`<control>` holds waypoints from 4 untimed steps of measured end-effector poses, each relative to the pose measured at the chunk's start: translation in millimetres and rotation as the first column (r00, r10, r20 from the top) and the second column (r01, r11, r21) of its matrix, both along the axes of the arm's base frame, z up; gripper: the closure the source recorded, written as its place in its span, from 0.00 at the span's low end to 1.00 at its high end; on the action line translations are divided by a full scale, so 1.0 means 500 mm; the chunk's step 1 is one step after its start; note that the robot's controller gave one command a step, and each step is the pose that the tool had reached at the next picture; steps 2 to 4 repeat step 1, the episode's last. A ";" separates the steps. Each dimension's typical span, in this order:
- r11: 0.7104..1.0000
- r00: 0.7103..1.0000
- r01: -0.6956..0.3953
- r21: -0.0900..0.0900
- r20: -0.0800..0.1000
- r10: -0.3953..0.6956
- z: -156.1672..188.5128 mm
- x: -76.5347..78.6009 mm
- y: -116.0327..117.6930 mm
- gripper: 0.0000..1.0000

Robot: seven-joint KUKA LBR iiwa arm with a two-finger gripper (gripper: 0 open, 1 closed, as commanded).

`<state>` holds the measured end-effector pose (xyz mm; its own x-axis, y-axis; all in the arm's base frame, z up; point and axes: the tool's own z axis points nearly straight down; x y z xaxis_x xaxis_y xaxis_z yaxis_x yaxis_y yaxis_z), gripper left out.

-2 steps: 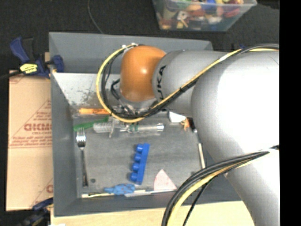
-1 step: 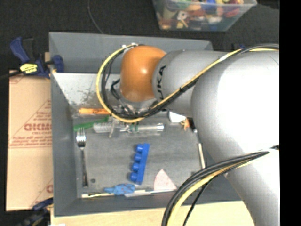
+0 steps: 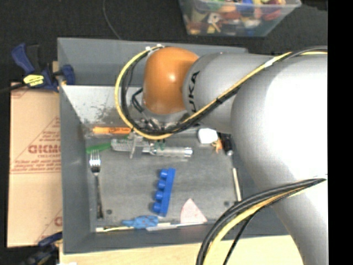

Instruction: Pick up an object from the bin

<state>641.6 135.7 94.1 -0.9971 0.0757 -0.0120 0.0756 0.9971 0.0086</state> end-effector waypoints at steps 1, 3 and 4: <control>1.000 1.000 0.000 0.000 -0.004 0.000 0.099 -0.002 0.000 1.00; 1.000 1.000 0.000 0.000 -0.004 0.000 0.099 -0.002 0.000 1.00; 1.000 1.000 0.000 0.000 -0.004 0.000 0.099 -0.002 0.000 1.00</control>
Offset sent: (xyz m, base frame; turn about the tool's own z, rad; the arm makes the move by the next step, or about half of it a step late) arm -0.0014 -0.0003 0.0262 -0.0002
